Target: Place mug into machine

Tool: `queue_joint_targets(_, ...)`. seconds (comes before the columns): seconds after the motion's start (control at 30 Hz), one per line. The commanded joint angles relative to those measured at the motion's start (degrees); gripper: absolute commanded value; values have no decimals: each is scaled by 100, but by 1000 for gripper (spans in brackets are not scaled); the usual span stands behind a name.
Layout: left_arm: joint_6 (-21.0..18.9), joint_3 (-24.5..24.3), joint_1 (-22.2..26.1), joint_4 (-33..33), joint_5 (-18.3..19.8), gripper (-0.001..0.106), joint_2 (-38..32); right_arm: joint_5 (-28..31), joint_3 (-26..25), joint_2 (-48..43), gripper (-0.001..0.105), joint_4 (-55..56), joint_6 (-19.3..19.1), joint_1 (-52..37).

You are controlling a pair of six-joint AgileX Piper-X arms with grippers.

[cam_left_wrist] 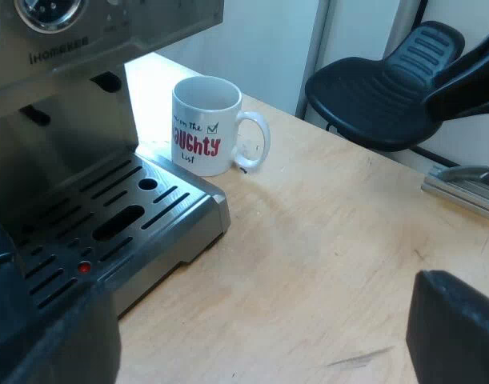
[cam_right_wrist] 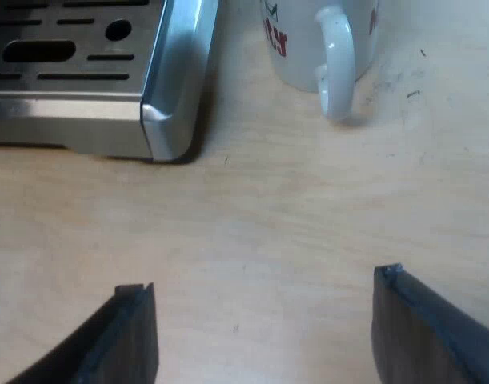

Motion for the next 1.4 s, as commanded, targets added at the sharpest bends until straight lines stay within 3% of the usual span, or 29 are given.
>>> queue_joint_targets(0.03,26,-41,-15,-53,11,79,-18,5,362,-3,59,-763,-54,-16)
queue_joint_targets(0.43,26,-41,-15,-53,11,79,-18,17,1807,-3,59,-3167,-54,-16)
queue_joint_targets(0.7,26,-41,-15,-53,11,79,-18,413,2592,-3,59,-4412,-54,-16)
queue_joint_targets(0.93,26,-41,-15,-53,11,79,-18,470,2836,493,59,-5331,-54,-16)
queue_joint_targets(1.4,26,-41,-15,-53,11,79,-18,470,2836,3122,59,-8045,-54,-16)
